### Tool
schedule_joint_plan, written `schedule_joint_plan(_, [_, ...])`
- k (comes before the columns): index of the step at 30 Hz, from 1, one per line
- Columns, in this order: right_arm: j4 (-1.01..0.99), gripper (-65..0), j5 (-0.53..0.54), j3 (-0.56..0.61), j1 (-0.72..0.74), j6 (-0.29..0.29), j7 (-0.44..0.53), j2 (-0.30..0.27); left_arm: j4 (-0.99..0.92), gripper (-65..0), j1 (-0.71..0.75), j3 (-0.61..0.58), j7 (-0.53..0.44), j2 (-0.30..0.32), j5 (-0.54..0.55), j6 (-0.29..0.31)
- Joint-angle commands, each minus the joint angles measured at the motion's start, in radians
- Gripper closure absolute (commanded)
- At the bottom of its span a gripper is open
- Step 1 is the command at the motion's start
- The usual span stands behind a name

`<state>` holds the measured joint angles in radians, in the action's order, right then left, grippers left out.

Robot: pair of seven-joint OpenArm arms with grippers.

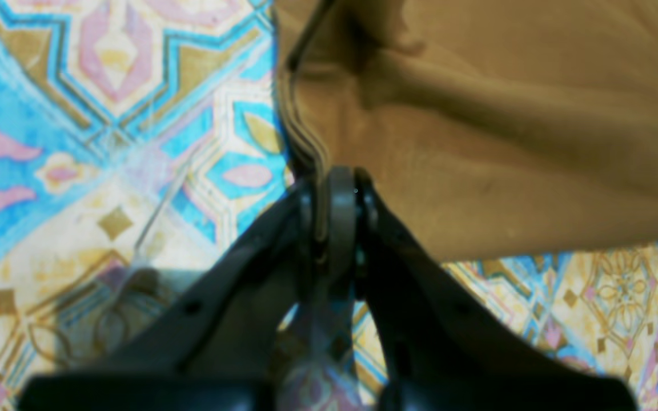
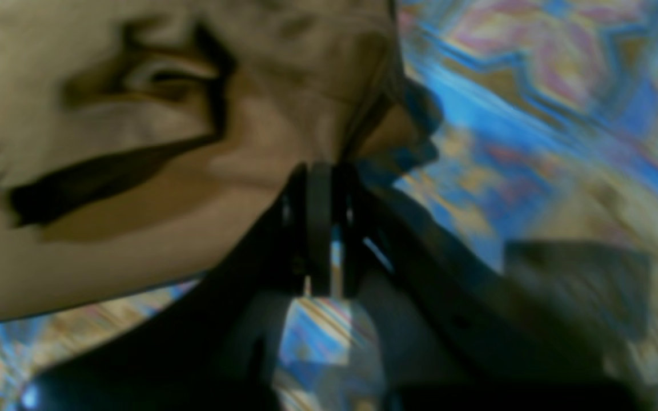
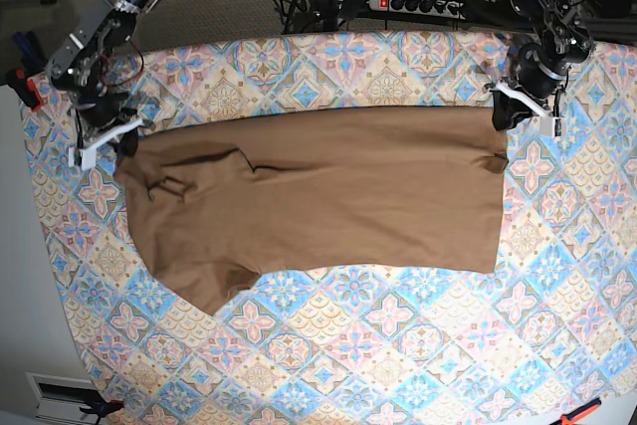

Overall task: Layout the t-shirt on the table in an organized manner, then fold the t-shirt properly
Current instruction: 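Pull the held shirt edge with both grippers to straighten the shirt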

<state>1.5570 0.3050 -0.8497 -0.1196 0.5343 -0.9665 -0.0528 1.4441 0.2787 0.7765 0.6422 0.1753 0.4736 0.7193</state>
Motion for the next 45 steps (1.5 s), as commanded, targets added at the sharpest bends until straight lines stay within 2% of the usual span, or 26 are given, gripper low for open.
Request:
schedule_joint_plan(1, [0.018,0.0,0.007,-0.004,0.008,0.0,0.014,-0.014,-0.003,0.0,0.038,0.002,0.084,0.008,-0.08,-0.021])
schedule_joint_plan(11, [0.018,0.0,0.007,-0.004,-0.056,0.0,0.014,0.008,-0.003,0.0,0.115,0.002,0.084,0.008,-0.089,-0.021])
schedule_joint_plan(15, [0.018,0.0,0.007,-0.009,-0.076,0.0,0.014,0.009,0.017,0.0,0.132,0.004,0.084,0.008,-0.155,-0.021])
schedule_joint_plan(18, [0.018,0.0,0.009,-0.052,-0.091,0.0,0.016,0.04,0.066,0.0,0.141,0.004,0.084,-0.001,-0.221,-0.021])
schedule_joint_plan(31, [0.02,0.0,0.009,-0.085,-0.139,0.002,0.014,0.041,0.171,0.0,0.166,0.005,0.084,-0.078,-0.401,-0.021])
schedule_joint_plan(41, [0.02,0.0,0.009,-0.085,-0.193,0.002,0.014,0.043,0.246,0.0,0.228,0.004,0.084,-0.079,-0.405,-0.021])
schedule_joint_plan(45, [0.02,0.0,0.055,-0.085,-0.223,0.002,0.014,0.043,0.251,0.0,0.244,0.002,0.084,-0.079,-0.401,-0.021])
